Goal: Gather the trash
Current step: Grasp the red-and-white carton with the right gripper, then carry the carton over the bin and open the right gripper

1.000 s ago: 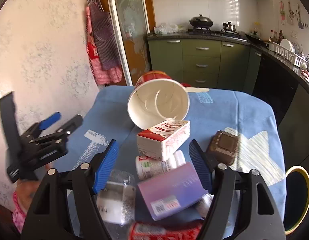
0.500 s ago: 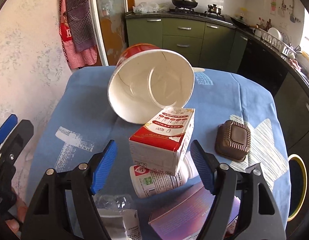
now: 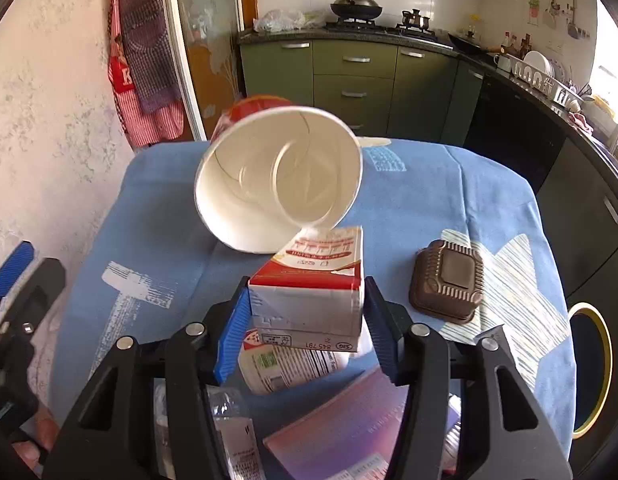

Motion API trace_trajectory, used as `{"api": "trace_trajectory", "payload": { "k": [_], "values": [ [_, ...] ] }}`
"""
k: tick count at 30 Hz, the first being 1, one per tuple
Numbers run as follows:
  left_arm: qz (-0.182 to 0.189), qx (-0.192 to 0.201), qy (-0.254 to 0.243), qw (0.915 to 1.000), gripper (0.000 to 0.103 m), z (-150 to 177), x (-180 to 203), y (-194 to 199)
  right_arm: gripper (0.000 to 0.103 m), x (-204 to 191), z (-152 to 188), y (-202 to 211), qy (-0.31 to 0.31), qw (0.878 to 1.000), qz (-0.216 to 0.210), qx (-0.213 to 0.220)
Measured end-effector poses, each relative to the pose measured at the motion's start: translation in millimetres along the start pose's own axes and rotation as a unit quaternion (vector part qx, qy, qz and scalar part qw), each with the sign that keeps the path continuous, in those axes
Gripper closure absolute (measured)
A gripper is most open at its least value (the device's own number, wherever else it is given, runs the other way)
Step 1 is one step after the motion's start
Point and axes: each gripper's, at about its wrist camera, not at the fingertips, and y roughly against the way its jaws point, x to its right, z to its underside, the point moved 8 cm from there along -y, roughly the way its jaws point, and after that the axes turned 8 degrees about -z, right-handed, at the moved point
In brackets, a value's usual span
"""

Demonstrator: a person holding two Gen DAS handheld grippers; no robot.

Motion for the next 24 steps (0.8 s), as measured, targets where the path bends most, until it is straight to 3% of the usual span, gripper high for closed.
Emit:
{"api": "trace_trajectory", "payload": {
  "k": [18,24],
  "values": [
    [0.001,0.003,-0.023,0.9997,0.006,3.5,16.7,2.5,0.052,6.5,-14.2,102.4,-0.005,0.994,-0.08,0.08],
    [0.004,0.003,-0.034,0.9994,0.006,4.6,22.8,1.4,0.052,51.5,-12.5,159.6,-0.027,0.989,-0.063,0.133]
  ]
}}
